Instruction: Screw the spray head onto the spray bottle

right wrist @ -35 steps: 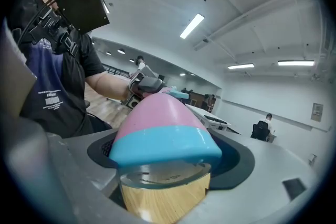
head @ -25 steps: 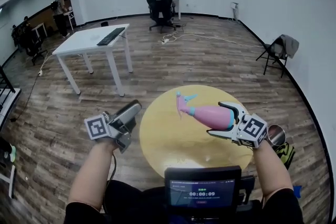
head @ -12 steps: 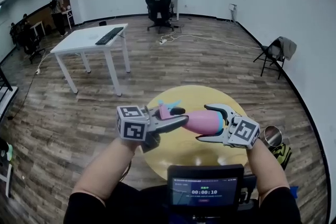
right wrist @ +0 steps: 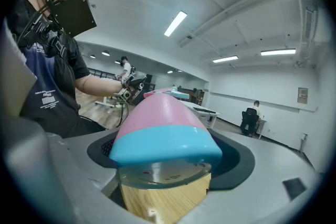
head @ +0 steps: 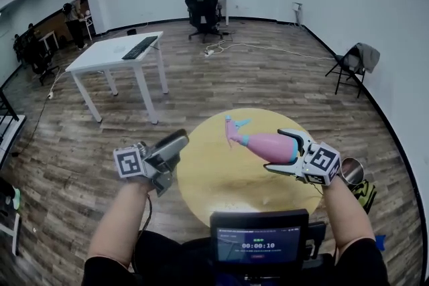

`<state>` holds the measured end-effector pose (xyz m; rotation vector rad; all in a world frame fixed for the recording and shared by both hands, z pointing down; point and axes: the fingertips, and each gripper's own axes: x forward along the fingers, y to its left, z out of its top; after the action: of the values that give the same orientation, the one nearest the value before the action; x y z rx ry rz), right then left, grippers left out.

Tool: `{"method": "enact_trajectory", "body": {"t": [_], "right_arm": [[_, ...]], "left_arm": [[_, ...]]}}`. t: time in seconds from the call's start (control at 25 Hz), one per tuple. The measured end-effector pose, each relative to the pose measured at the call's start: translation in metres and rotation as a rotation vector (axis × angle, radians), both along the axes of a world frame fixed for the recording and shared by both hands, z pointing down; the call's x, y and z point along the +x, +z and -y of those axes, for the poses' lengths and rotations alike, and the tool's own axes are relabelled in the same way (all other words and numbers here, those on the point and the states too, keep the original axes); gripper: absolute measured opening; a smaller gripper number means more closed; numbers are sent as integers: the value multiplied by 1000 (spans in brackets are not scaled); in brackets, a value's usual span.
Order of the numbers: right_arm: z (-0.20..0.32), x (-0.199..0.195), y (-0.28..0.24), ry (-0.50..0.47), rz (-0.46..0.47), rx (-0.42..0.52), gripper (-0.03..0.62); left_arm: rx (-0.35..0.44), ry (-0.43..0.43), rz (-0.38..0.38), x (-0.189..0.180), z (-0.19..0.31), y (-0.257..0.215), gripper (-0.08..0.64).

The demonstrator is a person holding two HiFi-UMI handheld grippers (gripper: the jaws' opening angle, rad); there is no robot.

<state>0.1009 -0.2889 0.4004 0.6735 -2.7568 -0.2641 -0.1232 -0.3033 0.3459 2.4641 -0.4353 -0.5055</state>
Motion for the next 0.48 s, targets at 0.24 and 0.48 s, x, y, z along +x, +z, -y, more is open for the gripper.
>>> {"method": "enact_trajectory", "body": {"t": [0.24,0.48], "right_arm": [[-21,-31,-4,-88,-86,65,482],[-44,-72,-10,-210,-91,85,480]], "left_arm": [[74,145,113,51,-23,-2,356],[313,293,255,127,-62,-16,213]]}}
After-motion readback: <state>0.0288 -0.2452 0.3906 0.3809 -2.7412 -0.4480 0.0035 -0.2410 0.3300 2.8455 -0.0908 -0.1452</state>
